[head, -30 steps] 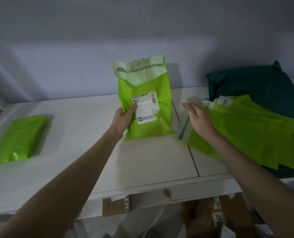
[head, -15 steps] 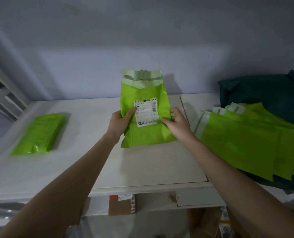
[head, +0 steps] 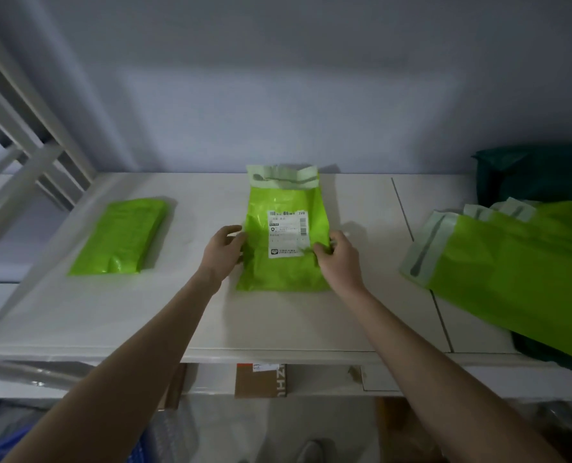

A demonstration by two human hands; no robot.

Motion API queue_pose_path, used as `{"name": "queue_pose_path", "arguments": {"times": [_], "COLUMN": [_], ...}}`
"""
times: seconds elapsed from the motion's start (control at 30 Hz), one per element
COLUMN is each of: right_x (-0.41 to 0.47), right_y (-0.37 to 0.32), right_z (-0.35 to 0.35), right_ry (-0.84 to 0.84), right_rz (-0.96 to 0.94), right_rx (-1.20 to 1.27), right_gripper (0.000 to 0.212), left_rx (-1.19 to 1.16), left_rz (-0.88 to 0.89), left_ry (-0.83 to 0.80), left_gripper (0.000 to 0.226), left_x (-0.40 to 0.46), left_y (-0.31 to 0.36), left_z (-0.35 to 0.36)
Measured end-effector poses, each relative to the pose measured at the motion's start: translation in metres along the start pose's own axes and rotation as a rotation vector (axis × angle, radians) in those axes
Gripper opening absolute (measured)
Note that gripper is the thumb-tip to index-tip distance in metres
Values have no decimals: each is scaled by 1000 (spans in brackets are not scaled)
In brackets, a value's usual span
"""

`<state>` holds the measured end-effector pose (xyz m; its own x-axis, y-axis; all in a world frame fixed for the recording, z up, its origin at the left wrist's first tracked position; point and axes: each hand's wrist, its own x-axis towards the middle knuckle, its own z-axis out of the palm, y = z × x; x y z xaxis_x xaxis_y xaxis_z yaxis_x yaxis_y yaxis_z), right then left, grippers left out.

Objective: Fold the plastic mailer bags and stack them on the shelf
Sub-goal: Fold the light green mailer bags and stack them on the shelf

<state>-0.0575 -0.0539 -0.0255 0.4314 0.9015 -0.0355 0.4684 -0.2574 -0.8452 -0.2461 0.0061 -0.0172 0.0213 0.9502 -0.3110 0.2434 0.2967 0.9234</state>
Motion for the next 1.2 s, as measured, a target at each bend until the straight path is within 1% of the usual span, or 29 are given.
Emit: {"name": "queue_pose_path", "arguments": {"times": [0.07, 0.13, 0.2, 0.27, 0.37, 0.43, 0.53, 0.63, 0.8, 0.87, 0.97, 1.1, 1.2], "right_x": [-1, -2, -1, -2, -4, -7, -11, -16, -19, -22, -25, -25, -23], "right_y": [-3, -3, 0, 3, 2, 2, 3, 6, 11, 11, 12, 17, 17], "right_z": [0, -3, -9, -14, -14, -10, -4, -3, 1, 2, 0, -7, -13], "right_ry": [14, 26, 33, 3, -42, -51, -23, 24, 63, 68, 78, 60, 32], "right_rz": [-7, 17, 61, 109, 119, 106, 91, 62, 8, -10, -3, 58, 64], "right_rx": [-12, -62, -158, -213, -281, -308, -313, -317, -371, -454, -605, -616, -608], "right_gripper": [15, 27, 37, 42, 46, 43, 30, 27, 32, 35, 41, 46, 51], "left_rx": [103, 254, 351, 448, 604, 617, 592, 610, 827, 945, 1065, 1133, 1111], "left_rz": [39, 72, 60, 54, 77, 74, 65, 82, 178, 227, 239, 237, 246], "left_ry": [-4, 0, 3, 4, 58, 89, 108, 127, 127, 110, 86, 61, 84], "left_gripper": [30, 28, 23, 30, 32, 30, 26, 25, 21, 19, 21, 21, 19], "left_x": [3, 3, -1, -5, -8, -10, -10, -12, -20, -21, -20, -20, -23], "left_y": [-1, -1, -2, -5, -9, -10, -13, -15, -17, -18, -17, -17, -17], "left_z": [-6, -11, -12, -11, -5, -2, 2, 2, 4, 5, 5, 2, -1]}}
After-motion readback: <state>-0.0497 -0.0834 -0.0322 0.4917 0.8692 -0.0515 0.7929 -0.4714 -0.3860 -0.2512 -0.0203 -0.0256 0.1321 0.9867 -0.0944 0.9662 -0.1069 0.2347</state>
